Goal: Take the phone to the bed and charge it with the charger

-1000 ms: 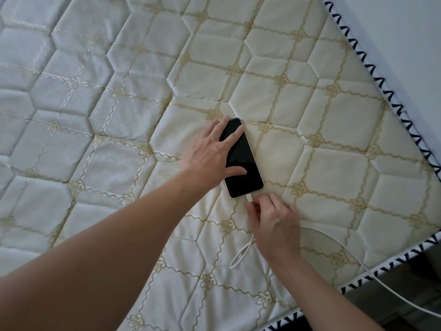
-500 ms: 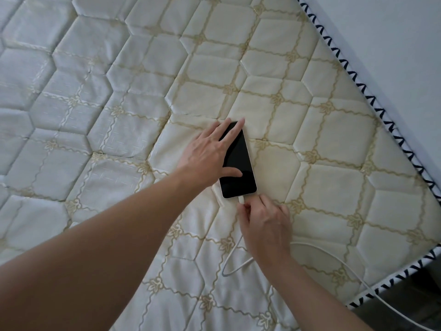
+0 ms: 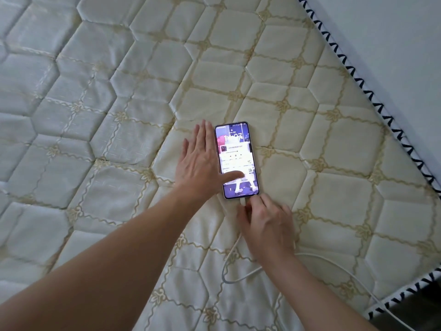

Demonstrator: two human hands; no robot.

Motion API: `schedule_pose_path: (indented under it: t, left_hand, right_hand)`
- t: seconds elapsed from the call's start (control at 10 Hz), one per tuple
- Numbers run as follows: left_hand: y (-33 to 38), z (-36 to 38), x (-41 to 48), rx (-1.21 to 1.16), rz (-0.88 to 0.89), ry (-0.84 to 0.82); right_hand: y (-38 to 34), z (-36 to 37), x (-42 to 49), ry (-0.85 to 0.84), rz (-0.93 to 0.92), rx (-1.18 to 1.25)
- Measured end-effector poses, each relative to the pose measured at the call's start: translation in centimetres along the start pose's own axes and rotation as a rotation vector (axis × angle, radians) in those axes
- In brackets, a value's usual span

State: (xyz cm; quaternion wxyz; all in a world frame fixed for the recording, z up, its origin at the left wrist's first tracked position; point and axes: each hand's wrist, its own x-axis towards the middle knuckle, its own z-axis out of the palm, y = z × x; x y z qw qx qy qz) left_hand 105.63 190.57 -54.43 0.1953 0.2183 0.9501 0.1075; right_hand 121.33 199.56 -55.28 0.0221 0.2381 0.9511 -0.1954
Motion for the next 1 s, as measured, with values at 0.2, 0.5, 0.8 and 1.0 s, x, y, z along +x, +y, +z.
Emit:
schedule_pose_path:
  t: [0.2, 0.5, 0.8, 1.0]
  left_hand:
    - [-0.4, 0.2, 0.0, -0.032, -0.005, 0.012]
    - [-1.7, -0.3, -1.6, -0.093, -0.06, 0.134]
    - [-2.7, -0.4, -2.9, 0.005, 0.003, 0.078]
    - [-1.8, -3.0, -4.6, 0.081, 0.037, 0.081]
  right_hand:
    - [-0.1, -0.1, 0.1, -0.016, 0.014, -0.02]
    - [-1.2, 0.0, 1.6, 0.014, 0.021, -0.008]
    - [-1.4, -0.3, 1.8, 0.007, 0.008, -0.041]
    - [-0.1, -3.7, 2.0, -0.018, -0.044, -0.095]
